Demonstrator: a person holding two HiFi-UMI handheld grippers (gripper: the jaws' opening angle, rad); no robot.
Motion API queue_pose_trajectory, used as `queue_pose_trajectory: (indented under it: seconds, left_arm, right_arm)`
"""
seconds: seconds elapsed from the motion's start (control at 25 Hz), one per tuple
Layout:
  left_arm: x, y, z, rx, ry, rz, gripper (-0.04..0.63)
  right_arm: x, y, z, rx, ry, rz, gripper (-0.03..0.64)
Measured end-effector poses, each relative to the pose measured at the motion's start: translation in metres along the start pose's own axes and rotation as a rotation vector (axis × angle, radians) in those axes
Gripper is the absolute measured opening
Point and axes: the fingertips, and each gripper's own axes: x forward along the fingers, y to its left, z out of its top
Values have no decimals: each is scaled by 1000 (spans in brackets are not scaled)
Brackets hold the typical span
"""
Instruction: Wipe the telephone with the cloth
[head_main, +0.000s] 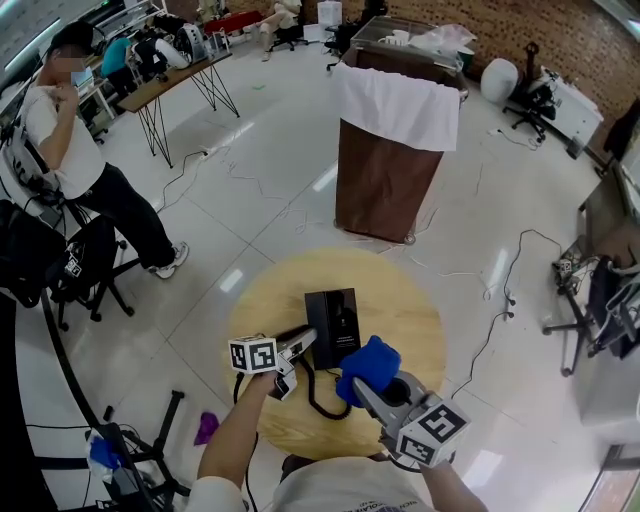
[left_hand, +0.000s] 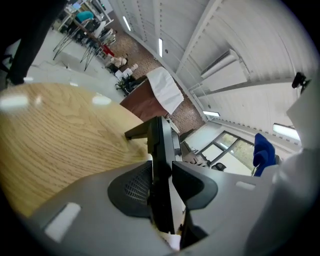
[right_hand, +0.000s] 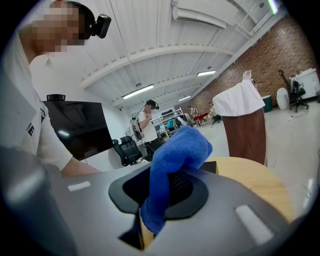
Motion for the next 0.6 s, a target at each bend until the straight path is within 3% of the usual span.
queue_pose_trajectory:
  seconds: [0.24,0.6]
  left_arm:
    - [-29,-19,32,182,-166,156,114]
    - [-91,-133,35,401,-339,181,52]
  right_arm:
    - [1,6,2,-44,0,-24,60]
    - [-2,35,2,-149,1,-89,60]
